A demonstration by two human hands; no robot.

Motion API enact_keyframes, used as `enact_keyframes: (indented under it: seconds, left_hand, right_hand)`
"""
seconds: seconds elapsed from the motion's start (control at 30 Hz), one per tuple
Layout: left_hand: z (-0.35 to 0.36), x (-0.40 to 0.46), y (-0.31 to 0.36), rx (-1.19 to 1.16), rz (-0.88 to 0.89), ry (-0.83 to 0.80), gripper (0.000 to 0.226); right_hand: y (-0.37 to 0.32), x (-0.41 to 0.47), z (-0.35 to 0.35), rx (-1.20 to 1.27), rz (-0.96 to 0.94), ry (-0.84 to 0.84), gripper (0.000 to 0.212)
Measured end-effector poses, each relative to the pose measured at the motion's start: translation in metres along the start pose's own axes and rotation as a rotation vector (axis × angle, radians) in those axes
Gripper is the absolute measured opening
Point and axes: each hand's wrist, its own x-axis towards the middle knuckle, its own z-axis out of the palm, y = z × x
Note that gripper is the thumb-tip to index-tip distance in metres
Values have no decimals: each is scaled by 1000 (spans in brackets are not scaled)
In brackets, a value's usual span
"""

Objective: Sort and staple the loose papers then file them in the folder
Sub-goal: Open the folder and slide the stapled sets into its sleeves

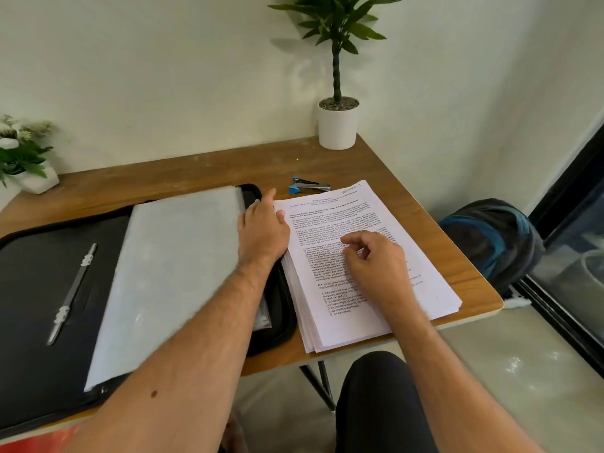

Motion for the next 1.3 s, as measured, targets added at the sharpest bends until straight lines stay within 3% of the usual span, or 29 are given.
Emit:
enact_keyframes:
  seconds: [0.2, 0.33, 0.5, 0.63, 0.87, 1.1, 1.17, 1.3]
  left_hand:
    - [2, 1, -6, -321, 70, 61, 53]
    - [-5, -1, 4, -379, 17, 17, 51]
    - [-14, 12, 4, -65, 38, -58, 29]
    - [-12, 21, 13, 270, 134, -140, 48]
    - [-6, 33, 25, 400, 127, -136, 38]
    - [-7, 34, 30, 96, 96, -63, 16]
    - [-10, 36, 36, -122, 17, -33, 6]
    - [-21, 35, 44, -646, -122, -58, 22]
  right_hand:
    - [1, 1, 3, -21, -16, -11, 19]
    - [2, 0, 2, -30, -12, -13, 19]
    - [-1, 0, 6, -37, -29, -20, 18]
    - [-1, -2, 7, -33, -27, -28, 18]
    - [-1, 2, 6, -39, -48, -35, 18]
    - [4, 3, 5, -40, -48, -41, 21]
    - [5, 4, 4, -35, -52, -39, 22]
    - [3, 5, 4, -13, -39, -36, 22]
